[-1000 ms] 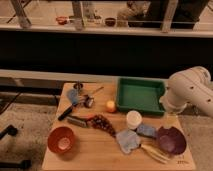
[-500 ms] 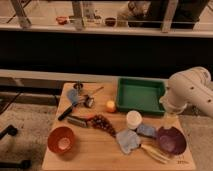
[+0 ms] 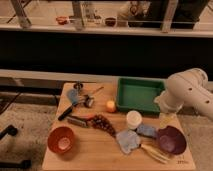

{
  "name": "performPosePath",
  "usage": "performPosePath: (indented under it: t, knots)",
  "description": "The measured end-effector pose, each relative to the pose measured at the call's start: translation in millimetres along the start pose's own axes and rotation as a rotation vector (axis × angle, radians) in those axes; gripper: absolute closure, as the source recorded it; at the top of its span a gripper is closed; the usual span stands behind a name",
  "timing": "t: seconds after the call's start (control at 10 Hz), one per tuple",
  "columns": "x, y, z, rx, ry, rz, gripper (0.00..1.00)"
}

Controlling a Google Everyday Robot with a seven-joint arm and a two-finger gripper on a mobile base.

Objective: Place apple in purple bowl

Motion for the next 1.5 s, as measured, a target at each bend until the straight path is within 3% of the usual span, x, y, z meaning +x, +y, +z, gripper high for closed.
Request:
performPosePath:
  t: [0.6, 1.5]
  knots:
    - [-30, -13, 13, 0.026, -0.049, -0.022, 0.20]
    - [-70, -40, 23, 0.063, -0.059, -0.075, 0.20]
